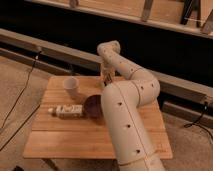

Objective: Place the eraser on the white sponge

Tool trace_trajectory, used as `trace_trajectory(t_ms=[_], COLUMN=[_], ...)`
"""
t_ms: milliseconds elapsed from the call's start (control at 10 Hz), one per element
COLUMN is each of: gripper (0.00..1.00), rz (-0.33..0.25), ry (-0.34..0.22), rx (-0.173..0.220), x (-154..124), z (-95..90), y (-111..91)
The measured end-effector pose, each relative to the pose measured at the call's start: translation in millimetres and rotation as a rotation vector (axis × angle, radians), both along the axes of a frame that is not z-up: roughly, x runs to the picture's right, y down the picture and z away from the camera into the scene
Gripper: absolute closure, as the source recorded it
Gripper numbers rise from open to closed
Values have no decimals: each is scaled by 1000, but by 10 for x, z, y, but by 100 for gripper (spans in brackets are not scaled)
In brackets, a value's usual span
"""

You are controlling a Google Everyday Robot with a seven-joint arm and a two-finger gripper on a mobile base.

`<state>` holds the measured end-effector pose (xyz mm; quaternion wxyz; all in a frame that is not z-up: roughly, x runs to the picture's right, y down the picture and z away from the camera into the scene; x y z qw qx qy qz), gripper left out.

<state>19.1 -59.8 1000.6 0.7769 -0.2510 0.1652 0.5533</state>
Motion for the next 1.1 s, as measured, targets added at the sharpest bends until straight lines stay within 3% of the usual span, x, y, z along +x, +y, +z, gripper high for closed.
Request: trace_trajectory(t_ms=[300, 400, 1100], gripper=[100, 93, 21], rz=[-9, -12, -30], ry=[-3, -4, 2], rx=[-6, -12, -22], x=[-52, -67, -71], z=[51, 65, 99], y=[24, 43, 11])
